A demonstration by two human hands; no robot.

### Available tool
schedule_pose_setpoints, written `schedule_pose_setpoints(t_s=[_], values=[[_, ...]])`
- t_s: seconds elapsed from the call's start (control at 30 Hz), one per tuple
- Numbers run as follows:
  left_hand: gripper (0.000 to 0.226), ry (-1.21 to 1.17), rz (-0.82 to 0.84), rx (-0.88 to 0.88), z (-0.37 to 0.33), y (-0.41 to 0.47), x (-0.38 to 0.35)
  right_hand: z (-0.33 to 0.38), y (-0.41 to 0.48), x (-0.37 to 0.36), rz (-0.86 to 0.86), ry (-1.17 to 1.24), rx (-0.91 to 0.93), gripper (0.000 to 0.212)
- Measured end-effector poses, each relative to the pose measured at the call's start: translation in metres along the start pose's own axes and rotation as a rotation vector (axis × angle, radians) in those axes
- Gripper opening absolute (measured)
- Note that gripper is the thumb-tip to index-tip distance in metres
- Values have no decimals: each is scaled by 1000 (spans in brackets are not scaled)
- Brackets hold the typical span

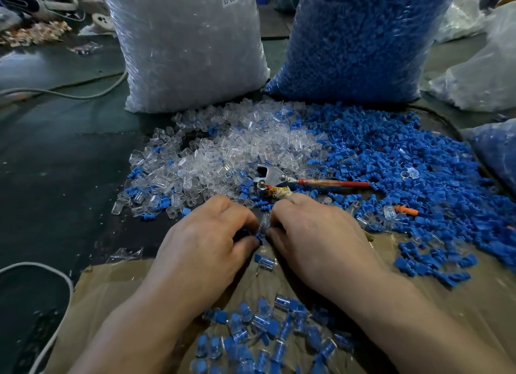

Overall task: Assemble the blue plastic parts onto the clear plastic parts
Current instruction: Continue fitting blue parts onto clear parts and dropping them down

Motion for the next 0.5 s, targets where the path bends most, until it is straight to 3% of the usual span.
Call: schedule_pose_setpoints(t_s=[0.27,0.5], values=[[32,5,15,-59,-4,-1,2,-5,1,-2,-55,-68,-10,24],[13,-38,99,-318,-33,-10,4,-7,0,-1,-56,-40,0,13]])
Point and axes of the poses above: each hand's wrist, its own y-axis towards the middle knuckle, its own x-axis out of the back of the hand, z = x × y, the point moved 7 cm from there along y, towards the middle knuckle, and after that the axes turned 6 degrees about -x, right-handed, at the moved point
